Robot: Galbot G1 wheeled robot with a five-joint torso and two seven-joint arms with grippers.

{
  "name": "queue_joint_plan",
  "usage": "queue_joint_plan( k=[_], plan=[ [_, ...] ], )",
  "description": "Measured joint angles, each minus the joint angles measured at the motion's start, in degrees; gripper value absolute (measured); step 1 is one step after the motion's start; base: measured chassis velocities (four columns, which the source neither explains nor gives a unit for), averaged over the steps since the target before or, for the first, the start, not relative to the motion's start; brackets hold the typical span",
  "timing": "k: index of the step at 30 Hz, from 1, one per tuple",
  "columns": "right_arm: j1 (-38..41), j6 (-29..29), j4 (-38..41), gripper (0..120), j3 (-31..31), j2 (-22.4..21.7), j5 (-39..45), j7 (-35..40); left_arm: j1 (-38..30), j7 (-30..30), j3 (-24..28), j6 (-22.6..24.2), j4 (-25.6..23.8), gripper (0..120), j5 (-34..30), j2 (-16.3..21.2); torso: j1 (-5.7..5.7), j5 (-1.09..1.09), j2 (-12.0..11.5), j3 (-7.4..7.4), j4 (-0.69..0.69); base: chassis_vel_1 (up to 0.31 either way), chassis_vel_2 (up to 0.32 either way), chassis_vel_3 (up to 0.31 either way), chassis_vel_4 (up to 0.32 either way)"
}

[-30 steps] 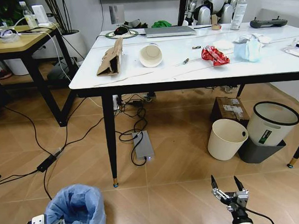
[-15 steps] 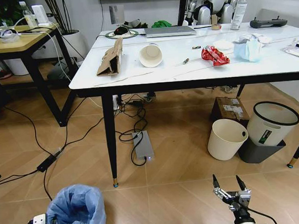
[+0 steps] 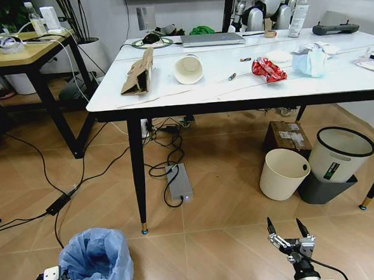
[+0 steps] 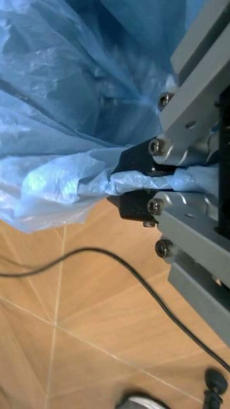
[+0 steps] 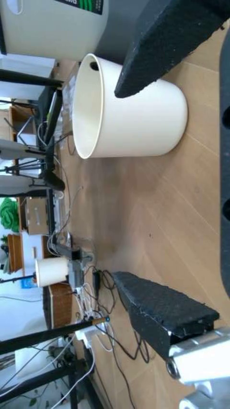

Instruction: Pick up the trash bin and place the trash from the table into it.

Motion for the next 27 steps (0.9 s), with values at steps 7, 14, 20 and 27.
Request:
queue_joint_plan(
  k=[7,14,20,27],
  plan=[
    [0.2,0.0,-0.2,100,0.3,-0.2,-0.2,-0.8,5.6,4.8,1.0,-2.7,-6.5,0,-1.0,0.0,0.00,-0.02,0.0,0.01,0.03,0.000,0.000,0.000,0.000],
    [0.0,-0.2,0.4,100,0.6,-0.2,-0.6,-0.9,8.2,12.4,2.2,-6.6,-12.8,0,-3.7,0.2,0.01,0.01,0.0,0.01,0.01,0.000,0.000,0.000,0.000],
    [-0.3,-0.4,0.7,100,1.0,-0.2,-0.7,-0.8,9.0,13.8,4.3,-9.4,-15.2,0,-6.2,1.5,0.01,0.01,0.0,0.01,0.00,0.000,0.000,0.000,0.000],
    [-0.3,-0.5,0.5,100,1.2,-0.2,-0.8,-0.7,9.3,14.9,5.7,-10.7,-17.5,0,-6.1,2.5,0.01,0.00,0.0,0.01,0.00,0.000,0.000,0.000,0.000]
  ],
)
